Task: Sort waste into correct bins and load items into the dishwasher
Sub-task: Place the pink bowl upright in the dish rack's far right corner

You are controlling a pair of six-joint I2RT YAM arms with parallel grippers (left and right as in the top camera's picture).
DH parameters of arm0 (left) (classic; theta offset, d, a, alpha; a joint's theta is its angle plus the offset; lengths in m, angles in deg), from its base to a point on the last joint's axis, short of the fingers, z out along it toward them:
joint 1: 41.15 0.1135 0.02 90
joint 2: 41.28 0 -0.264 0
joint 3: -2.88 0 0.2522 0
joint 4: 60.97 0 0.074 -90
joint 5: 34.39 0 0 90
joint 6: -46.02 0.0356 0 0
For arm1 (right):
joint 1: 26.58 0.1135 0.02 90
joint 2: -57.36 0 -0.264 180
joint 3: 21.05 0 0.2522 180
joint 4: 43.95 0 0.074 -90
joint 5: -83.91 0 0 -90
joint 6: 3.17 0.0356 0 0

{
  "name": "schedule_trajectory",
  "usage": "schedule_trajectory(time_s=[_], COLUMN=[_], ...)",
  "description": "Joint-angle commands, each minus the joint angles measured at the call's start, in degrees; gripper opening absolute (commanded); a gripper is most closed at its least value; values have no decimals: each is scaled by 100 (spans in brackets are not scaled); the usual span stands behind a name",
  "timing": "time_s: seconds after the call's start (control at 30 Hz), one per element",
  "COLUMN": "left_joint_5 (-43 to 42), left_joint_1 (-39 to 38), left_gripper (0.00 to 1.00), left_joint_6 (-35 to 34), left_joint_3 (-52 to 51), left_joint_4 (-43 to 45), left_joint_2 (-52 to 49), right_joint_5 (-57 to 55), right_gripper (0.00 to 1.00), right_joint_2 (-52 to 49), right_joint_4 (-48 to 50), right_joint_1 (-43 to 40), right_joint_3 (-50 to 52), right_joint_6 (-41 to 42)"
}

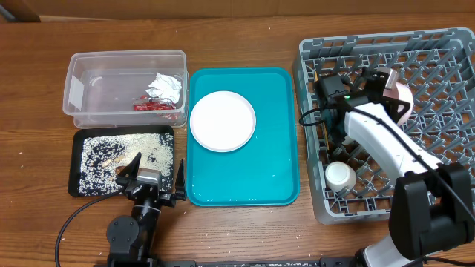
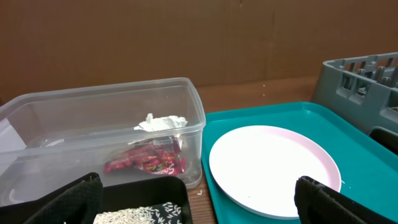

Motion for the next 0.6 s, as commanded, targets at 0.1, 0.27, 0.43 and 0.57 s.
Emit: schedule_trajectory(time_s=[0.1,0.27,0.43,0.57], left_joint_5=[-22,-20,-20,-20], left_joint_1=[17,17,17,17], left_gripper=[100,100,100,100], left_joint_6=[-37,-37,-37,-37], left_joint_3=[-33,-33,-33,-33], left_joint_4=[4,4,4,4], left_joint_2=[61,61,61,59], right_joint_5=[109,442,103,-188], right_gripper=[12,9,9,8], right_joint_2=[-94,-138,-197,-197], right_joint_4=[94,37,7,2], right_joint_1=[-507,-297,109,186], right_joint_3=[13,13,13,11], right_joint_6=[-258,-256,-256,-256])
